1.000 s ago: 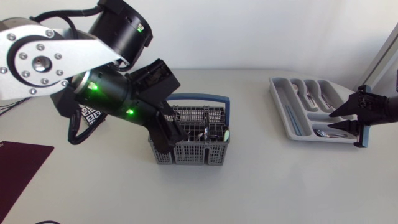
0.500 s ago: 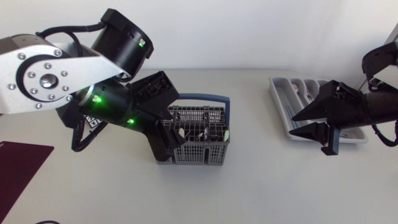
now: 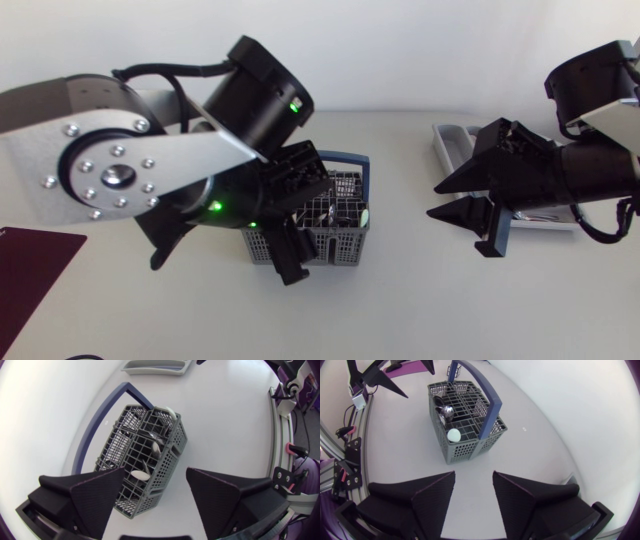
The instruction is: Transfer all utensils from the basket to the drawer tray.
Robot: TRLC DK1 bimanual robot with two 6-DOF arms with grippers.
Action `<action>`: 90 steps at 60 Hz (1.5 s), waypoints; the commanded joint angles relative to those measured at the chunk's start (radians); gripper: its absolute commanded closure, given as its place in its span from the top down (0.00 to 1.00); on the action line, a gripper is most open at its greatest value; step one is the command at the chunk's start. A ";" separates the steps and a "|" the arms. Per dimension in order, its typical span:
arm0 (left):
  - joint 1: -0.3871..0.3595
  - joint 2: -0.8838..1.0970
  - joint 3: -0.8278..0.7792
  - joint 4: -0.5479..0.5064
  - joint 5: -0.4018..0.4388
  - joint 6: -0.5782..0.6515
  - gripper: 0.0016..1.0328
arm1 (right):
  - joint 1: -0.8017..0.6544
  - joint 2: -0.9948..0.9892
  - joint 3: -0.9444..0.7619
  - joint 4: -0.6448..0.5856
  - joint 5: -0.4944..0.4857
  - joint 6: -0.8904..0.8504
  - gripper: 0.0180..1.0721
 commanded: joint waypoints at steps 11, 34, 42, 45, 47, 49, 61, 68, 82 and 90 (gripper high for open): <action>-0.040 0.067 0.105 -0.073 -0.102 -0.100 0.64 | 0.144 0.010 -0.013 0.013 0.089 0.138 0.54; -0.033 0.079 0.073 -0.088 -0.154 -0.123 0.45 | 0.286 0.044 -0.048 0.129 0.102 0.230 0.54; -0.031 0.082 0.054 -0.079 -0.171 -0.123 0.45 | 0.295 0.069 -0.057 0.155 0.102 0.246 0.54; -0.029 0.087 0.047 -0.073 -0.174 -0.124 0.45 | 0.295 0.073 -0.059 0.160 0.102 0.247 0.54; -0.029 0.091 0.042 -0.066 -0.180 -0.124 0.45 | 0.295 0.076 -0.059 0.162 0.102 0.247 0.54; -0.028 0.093 0.037 -0.063 -0.182 -0.124 0.45 | 0.295 0.078 -0.059 0.162 0.102 0.249 0.54; -0.025 0.102 0.005 -0.040 -0.205 -0.121 0.46 | 0.306 0.081 -0.067 0.163 0.105 0.258 0.54; -0.029 0.097 0.004 -0.040 -0.208 -0.117 0.52 | 0.306 0.082 -0.067 0.165 0.105 0.260 0.54; -0.037 0.084 0.010 -0.043 -0.208 -0.121 0.58 | 0.309 0.096 -0.073 0.171 0.106 0.263 0.54; -0.043 0.090 0.018 -0.043 -0.208 -0.124 0.58 | 0.312 0.096 -0.073 0.177 0.109 0.266 0.54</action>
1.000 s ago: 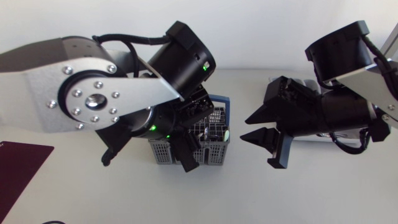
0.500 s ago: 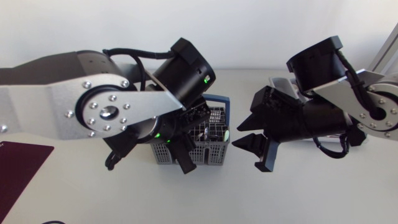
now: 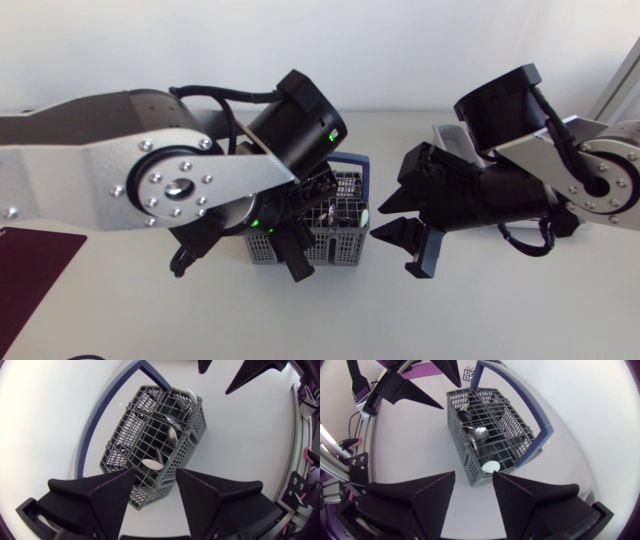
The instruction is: Transfer all utensils from the basket to the drawer tray.
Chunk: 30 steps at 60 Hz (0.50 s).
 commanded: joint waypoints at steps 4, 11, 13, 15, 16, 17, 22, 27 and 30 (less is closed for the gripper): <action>-0.009 0.018 -0.005 0.002 -0.008 -0.026 0.58 | 0.015 0.014 -0.024 0.005 0.006 0.027 0.54; -0.011 0.037 0.006 0.010 -0.008 -0.032 0.58 | 0.020 0.014 -0.024 0.005 0.007 0.033 0.54; -0.011 0.043 0.006 0.014 -0.008 -0.032 0.58 | 0.023 0.014 -0.024 0.005 0.007 0.038 0.54; -0.009 0.049 0.006 0.017 -0.009 -0.032 0.58 | 0.026 0.013 -0.024 0.005 0.007 0.039 0.54; -0.009 0.052 0.006 0.020 -0.008 -0.032 0.58 | 0.028 0.013 -0.024 0.003 0.007 0.039 0.54; -0.009 0.055 0.006 0.020 -0.008 -0.032 0.58 | 0.029 0.011 -0.024 0.003 0.009 0.044 0.54; -0.008 0.074 0.006 0.023 -0.008 -0.032 0.58 | 0.035 0.008 -0.026 0.003 0.009 0.048 0.54; -0.006 0.089 0.001 0.040 -0.009 -0.032 0.58 | 0.040 0.008 -0.029 0.003 0.009 0.050 0.54; -0.002 0.095 0.001 0.046 -0.009 -0.032 0.57 | 0.042 0.007 -0.031 0.003 0.009 0.050 0.54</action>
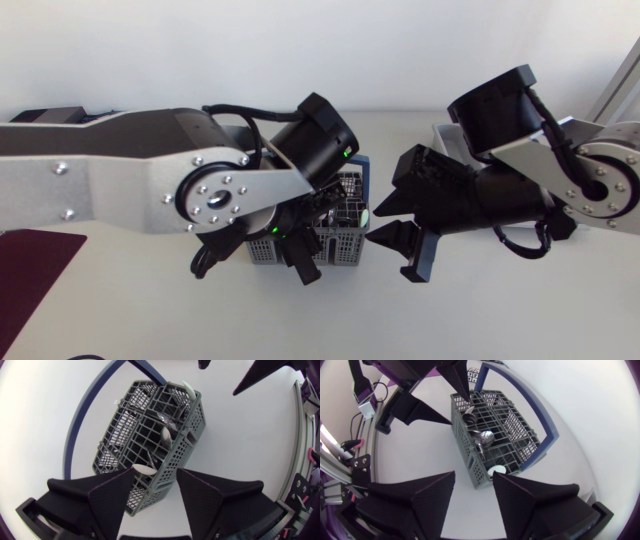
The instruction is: Transfer all utensils from the basket to the drawer tray.
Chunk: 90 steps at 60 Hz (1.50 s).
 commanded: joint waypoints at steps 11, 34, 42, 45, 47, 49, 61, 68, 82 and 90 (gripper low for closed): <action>0.008 0.049 0.001 0.040 -0.009 -0.020 0.53 | 0.017 0.002 -0.038 0.001 0.005 0.029 0.54; 0.034 0.095 0.000 0.066 -0.009 -0.014 0.28 | 0.017 -0.004 -0.044 0.004 0.005 0.025 0.54; 0.034 0.105 -0.003 0.066 -0.009 -0.014 0.23 | 0.017 -0.010 -0.045 0.004 0.005 0.023 0.54; 0.032 0.105 -0.003 0.066 -0.009 -0.014 0.21 | 0.017 -0.012 -0.047 0.004 0.005 0.022 0.54; 0.034 0.105 -0.005 0.066 -0.009 -0.014 0.19 | 0.017 -0.013 -0.049 0.004 0.005 0.020 0.54; 0.034 0.100 -0.003 0.066 -0.009 -0.014 0.19 | 0.016 -0.015 -0.049 0.004 0.005 0.019 0.54; 0.015 0.056 0.006 0.066 -0.017 -0.014 0.20 | 0.016 -0.016 -0.053 0.004 0.005 0.011 0.54; -0.006 0.049 0.013 0.068 -0.020 -0.014 0.22 | 0.016 -0.016 -0.058 0.010 0.005 0.011 0.54; -0.019 0.056 0.017 0.097 -0.051 -0.005 0.36 | 0.006 -0.016 -0.062 0.013 0.004 0.002 0.54; -0.019 0.066 0.015 0.121 -0.085 -0.004 0.36 | 0.005 -0.012 -0.059 0.016 0.002 0.002 0.54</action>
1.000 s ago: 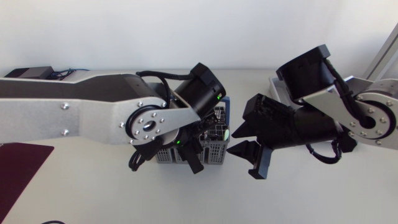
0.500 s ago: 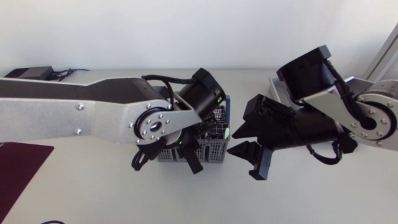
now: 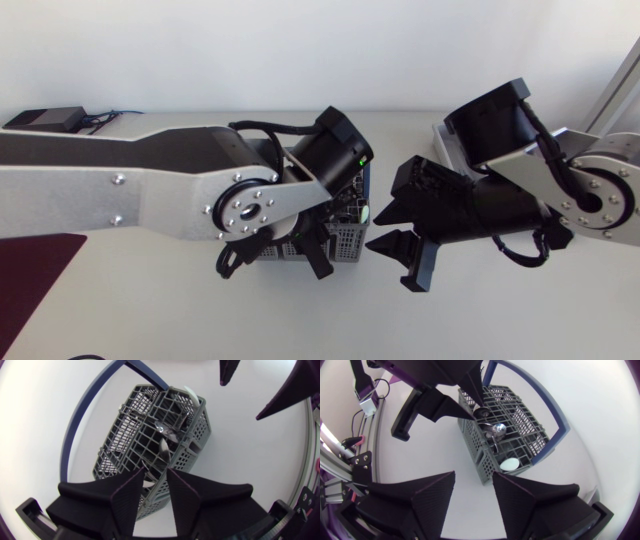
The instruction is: Transfer all utensils from the basket to the drawer tray.
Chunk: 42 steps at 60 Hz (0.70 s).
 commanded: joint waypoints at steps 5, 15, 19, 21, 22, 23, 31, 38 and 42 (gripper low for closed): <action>-0.006 0.017 0.014 0.021 -0.031 -0.005 0.36 | -0.002 -0.005 -0.025 0.012 0.002 -0.005 0.54; 0.000 0.038 0.010 0.039 -0.060 -0.008 0.36 | 0.000 -0.002 -0.030 0.020 0.001 -0.004 0.54; 0.004 0.044 0.010 0.039 -0.061 -0.011 0.36 | -0.002 -0.002 -0.033 0.020 0.001 -0.004 0.54; 0.006 0.047 0.008 0.039 -0.061 -0.011 0.36 | -0.002 -0.002 -0.033 0.021 0.001 -0.004 0.54; 0.006 0.047 0.007 0.039 -0.061 -0.011 0.36 | -0.002 -0.002 -0.035 0.021 0.001 -0.004 0.54; 0.006 0.047 0.007 0.039 -0.061 -0.011 0.36 | -0.002 -0.002 -0.035 0.021 0.001 -0.004 0.54; 0.001 0.051 0.004 0.039 -0.061 -0.014 0.28 | -0.002 -0.002 -0.036 0.024 0.001 -0.004 0.54; 0.004 0.058 -0.003 0.039 -0.061 -0.014 0.27 | -0.002 -0.002 -0.038 0.024 0.001 -0.004 0.54; 0.004 0.063 -0.006 0.039 -0.061 -0.009 0.24 | -0.002 -0.002 -0.039 0.024 0.001 -0.002 0.54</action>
